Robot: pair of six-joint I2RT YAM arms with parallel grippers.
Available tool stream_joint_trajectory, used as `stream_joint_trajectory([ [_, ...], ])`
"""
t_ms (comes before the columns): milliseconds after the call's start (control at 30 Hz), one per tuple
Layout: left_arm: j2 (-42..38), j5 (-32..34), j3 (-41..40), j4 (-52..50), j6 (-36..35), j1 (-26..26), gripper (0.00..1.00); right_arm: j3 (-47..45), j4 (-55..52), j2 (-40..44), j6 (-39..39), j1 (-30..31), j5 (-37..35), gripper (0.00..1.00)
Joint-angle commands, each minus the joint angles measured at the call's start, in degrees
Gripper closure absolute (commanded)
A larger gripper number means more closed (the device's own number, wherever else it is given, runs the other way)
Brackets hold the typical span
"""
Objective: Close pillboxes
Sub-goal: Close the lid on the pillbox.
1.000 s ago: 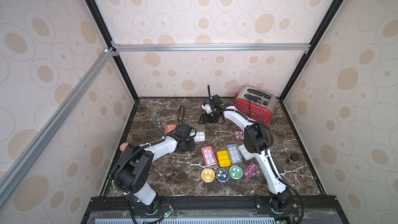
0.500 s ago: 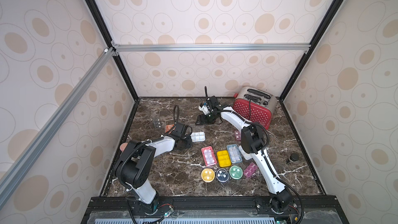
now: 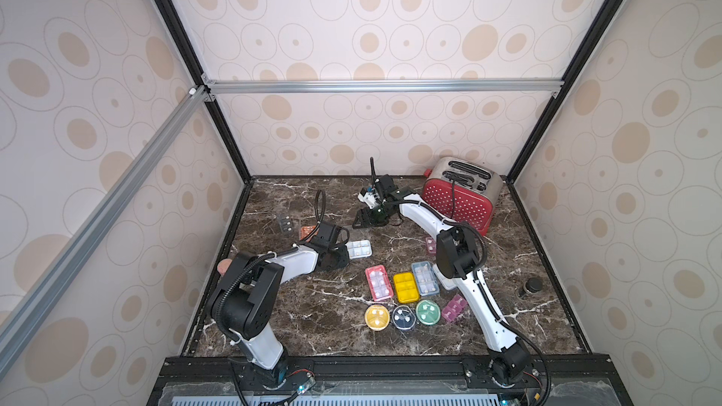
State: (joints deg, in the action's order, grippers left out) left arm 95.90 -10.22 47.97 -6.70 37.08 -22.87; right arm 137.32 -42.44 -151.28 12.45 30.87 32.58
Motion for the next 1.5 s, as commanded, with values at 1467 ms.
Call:
stream_joint_trajectory([
  [1467, -14.0, -10.5, -5.7, -6.6, 4.8, 0.9, 0.44, -22.1, 1.5, 19.2, 1.9, 4.7, -10.1, 0.40],
])
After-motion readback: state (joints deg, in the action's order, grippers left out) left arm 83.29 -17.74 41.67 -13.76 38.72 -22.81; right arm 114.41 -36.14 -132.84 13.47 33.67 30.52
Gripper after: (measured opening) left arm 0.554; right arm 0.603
